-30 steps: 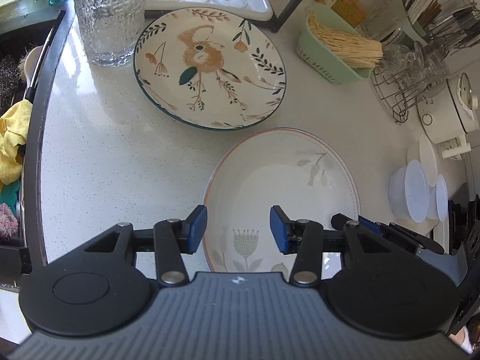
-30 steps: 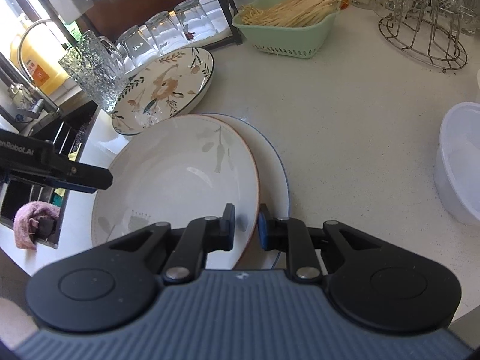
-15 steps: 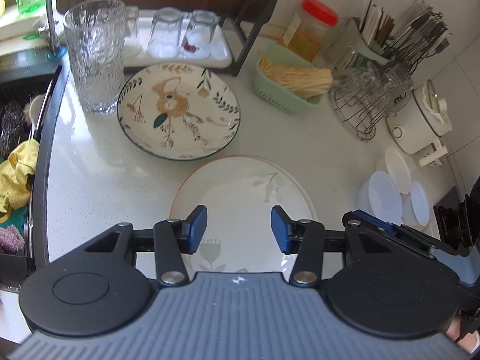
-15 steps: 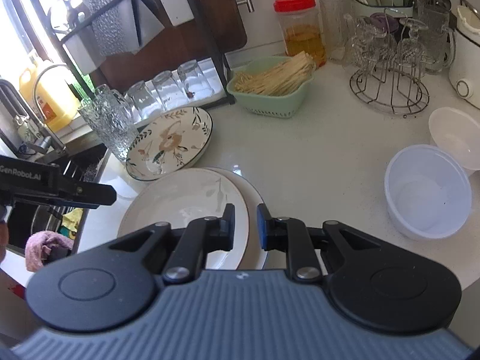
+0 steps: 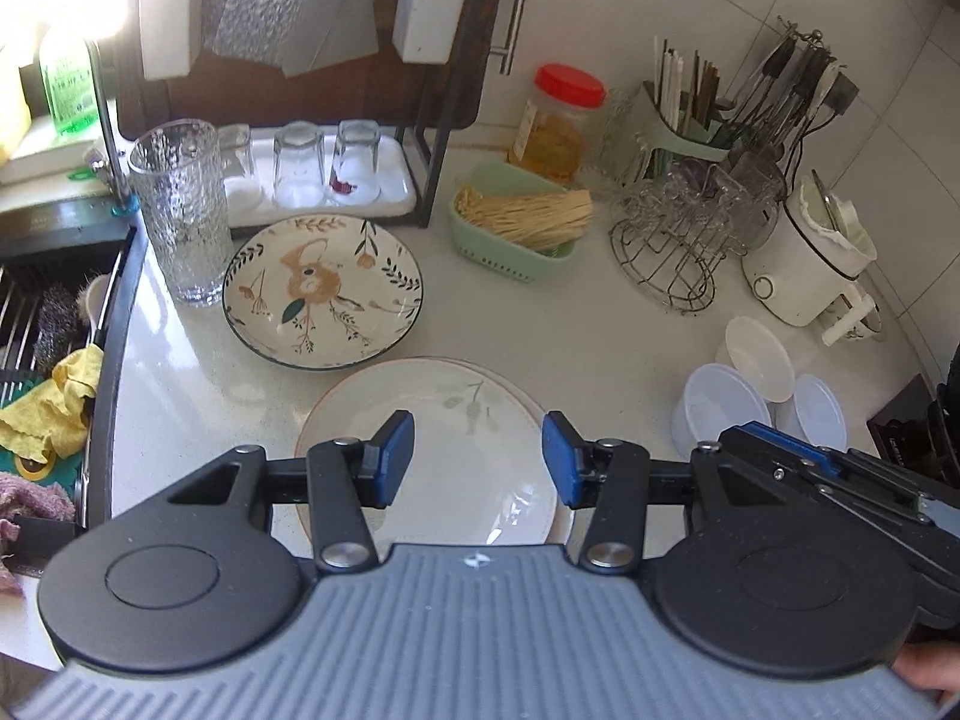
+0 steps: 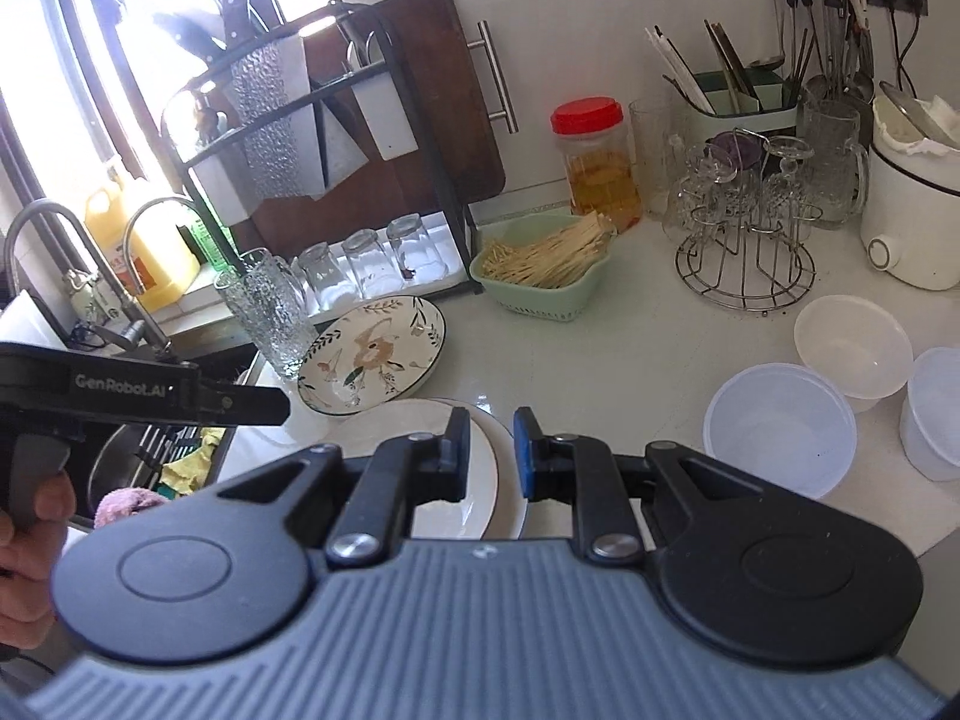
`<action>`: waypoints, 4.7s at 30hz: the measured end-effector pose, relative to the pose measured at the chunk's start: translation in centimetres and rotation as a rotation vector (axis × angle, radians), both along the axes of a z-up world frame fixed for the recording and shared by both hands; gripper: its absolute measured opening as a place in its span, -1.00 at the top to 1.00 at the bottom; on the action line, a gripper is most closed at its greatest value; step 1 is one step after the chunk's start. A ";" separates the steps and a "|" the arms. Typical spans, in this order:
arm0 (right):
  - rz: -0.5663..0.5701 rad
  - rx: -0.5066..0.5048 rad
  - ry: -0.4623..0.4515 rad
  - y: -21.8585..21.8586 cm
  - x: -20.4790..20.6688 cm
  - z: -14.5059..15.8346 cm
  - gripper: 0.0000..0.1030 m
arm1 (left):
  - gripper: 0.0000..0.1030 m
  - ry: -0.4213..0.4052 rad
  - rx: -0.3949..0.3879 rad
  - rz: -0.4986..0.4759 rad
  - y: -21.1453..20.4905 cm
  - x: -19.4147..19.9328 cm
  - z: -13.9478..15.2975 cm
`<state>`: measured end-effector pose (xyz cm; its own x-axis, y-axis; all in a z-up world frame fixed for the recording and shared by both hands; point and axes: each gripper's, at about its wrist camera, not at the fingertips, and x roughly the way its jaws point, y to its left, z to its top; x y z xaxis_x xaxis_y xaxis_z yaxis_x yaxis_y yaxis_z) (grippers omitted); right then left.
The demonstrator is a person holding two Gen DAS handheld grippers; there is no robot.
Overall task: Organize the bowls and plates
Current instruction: 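Open both grippers and pull them back from the stacked plates, then move both grippers to the bird-pattern plate and close them on its rim, then lift the bird-pattern plate with both grippers and carry it over the stack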
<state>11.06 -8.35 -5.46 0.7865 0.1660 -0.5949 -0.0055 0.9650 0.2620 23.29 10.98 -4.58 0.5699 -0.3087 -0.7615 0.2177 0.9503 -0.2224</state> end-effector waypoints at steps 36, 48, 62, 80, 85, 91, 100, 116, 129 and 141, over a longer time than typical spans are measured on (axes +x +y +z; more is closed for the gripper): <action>0.121 0.005 0.006 -5.2 -4.9 0.2 0.62 | -0.06 -0.042 0.090 0.133 -5.6 -6.2 0.2; 0.149 0.002 0.033 -2.9 -1.3 -0.4 0.62 | -0.16 -0.017 0.100 0.179 -2.4 -2.2 -0.2; 0.163 -0.029 0.053 0.5 5.0 -0.9 0.62 | -0.29 0.018 0.058 0.194 1.4 3.9 -2.5; 0.201 -0.012 0.126 4.2 12.3 -3.7 -0.27 | -0.38 0.036 0.048 0.287 7.9 9.0 -6.3; 0.214 -0.001 0.143 5.1 14.6 -4.9 -0.27 | -0.38 0.043 0.033 0.308 9.5 11.3 -8.0; 0.211 0.023 0.155 6.0 17.7 -6.3 -0.13 | -0.36 0.126 -0.053 0.322 11.3 14.4 -10.2; 0.220 0.009 0.247 6.9 22.1 -9.0 0.11 | -0.20 0.185 -0.064 0.305 12.1 17.8 -13.9; 0.200 -0.015 0.329 7.8 28.1 -12.2 0.53 | 0.50 0.181 -0.082 0.311 13.8 20.8 -15.8; 0.188 0.004 0.350 7.8 29.7 -13.9 0.64 | 0.49 0.188 -0.061 0.306 13.5 23.5 -16.2; 0.175 0.060 0.303 6.8 27.5 -11.3 0.63 | 0.49 0.100 -0.088 0.269 13.4 23.2 -12.5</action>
